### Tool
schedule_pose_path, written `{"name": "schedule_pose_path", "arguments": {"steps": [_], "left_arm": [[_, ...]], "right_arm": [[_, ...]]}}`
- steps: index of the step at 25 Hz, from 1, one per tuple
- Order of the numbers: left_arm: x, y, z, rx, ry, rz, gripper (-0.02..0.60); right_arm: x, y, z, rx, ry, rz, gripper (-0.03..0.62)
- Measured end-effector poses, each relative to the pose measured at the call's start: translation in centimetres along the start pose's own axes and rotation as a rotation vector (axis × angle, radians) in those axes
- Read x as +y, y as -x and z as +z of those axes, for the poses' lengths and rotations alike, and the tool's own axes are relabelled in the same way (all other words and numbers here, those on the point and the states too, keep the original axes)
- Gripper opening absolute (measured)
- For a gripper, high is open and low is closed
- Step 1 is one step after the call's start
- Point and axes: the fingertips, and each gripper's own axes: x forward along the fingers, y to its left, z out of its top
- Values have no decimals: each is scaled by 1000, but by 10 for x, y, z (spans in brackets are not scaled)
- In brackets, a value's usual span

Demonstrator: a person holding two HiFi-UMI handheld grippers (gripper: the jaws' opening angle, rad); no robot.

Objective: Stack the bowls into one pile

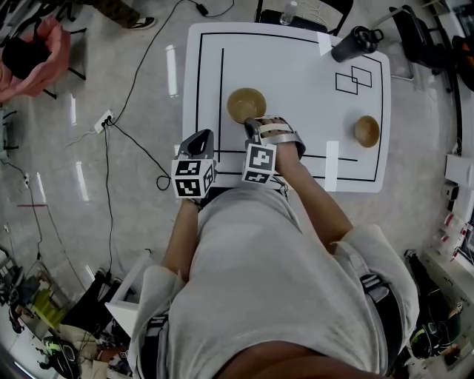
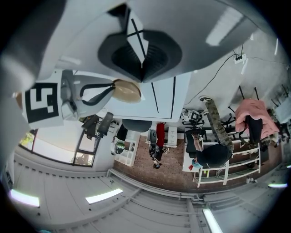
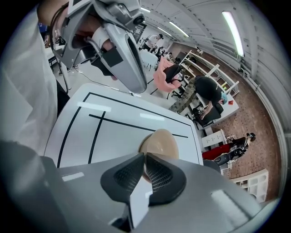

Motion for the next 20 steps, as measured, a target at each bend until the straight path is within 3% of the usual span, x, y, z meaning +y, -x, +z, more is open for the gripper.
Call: {"name": "schedule_pose_path", "arguments": {"steps": [10,16,20], "left_arm": [[5,9,-5,-3,16,19,2],[-1,12,-6,-10,11,24,2],[-6,14,-5,-14,10,28,2]], "right_arm": [[4,-6,-1,11,-30,14,27],[1,-9,-3,-9,-61,6,111],[-2,1,1,-76,-119,-2,169]]}}
